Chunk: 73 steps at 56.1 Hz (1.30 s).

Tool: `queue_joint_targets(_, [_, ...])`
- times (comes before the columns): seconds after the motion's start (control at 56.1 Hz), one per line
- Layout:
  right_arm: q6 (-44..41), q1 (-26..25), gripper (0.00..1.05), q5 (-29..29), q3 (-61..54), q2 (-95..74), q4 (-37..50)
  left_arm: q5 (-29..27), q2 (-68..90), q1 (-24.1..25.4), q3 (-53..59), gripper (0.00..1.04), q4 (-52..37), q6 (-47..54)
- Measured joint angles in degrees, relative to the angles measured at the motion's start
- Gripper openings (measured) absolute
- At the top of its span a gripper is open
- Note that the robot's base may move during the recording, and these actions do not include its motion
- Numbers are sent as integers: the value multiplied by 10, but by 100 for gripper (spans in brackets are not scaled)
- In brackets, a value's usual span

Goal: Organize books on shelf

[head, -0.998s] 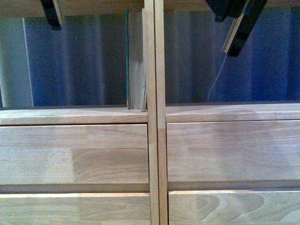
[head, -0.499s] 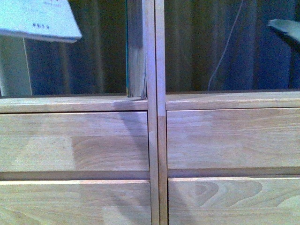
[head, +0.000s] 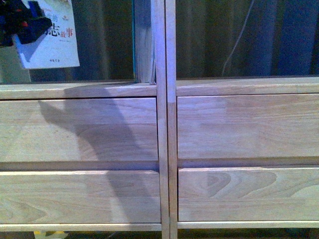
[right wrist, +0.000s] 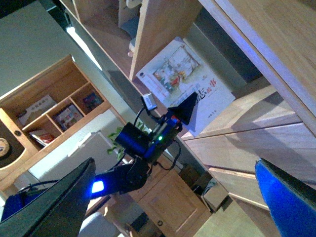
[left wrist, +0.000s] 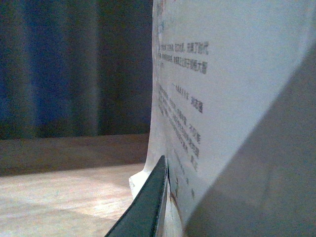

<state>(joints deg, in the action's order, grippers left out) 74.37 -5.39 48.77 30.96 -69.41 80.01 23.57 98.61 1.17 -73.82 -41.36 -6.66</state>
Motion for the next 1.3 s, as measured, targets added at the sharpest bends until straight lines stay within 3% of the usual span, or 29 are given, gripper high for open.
queue_joint_targets(0.089, [-2,-26,98,28,-23,25,0,-21,34,-14,-37,17,12,46])
queue_joint_targets(0.125, [-16,-61,98,56,-48,57,-2,-27,50,-21,-54,17,19,66])
queue_joint_targets(0.16, [-57,-114,98,89,-78,115,-46,-31,61,-26,-64,17,24,78])
queue_joint_targets(0.232, [-145,-175,98,67,-100,217,-173,-41,82,-34,-84,17,32,100])
queue_joint_targets(0.338, [-303,-198,98,53,-98,308,-303,-44,104,-47,-110,17,40,123])
queue_joint_targets(0.499, [-438,-198,98,59,-99,321,-329,-48,139,-62,-170,17,57,153])
queue_joint_targets(0.837, [-464,-200,98,57,-100,320,-329,-85,231,-71,-312,17,111,185])
queue_joint_targets(1.247, [-468,-200,98,57,-100,320,-329,-143,321,-125,-448,17,174,217])
queue_joint_targets(1.3, [-468,-200,98,57,-100,320,-329,-149,324,-126,-451,23,180,220])
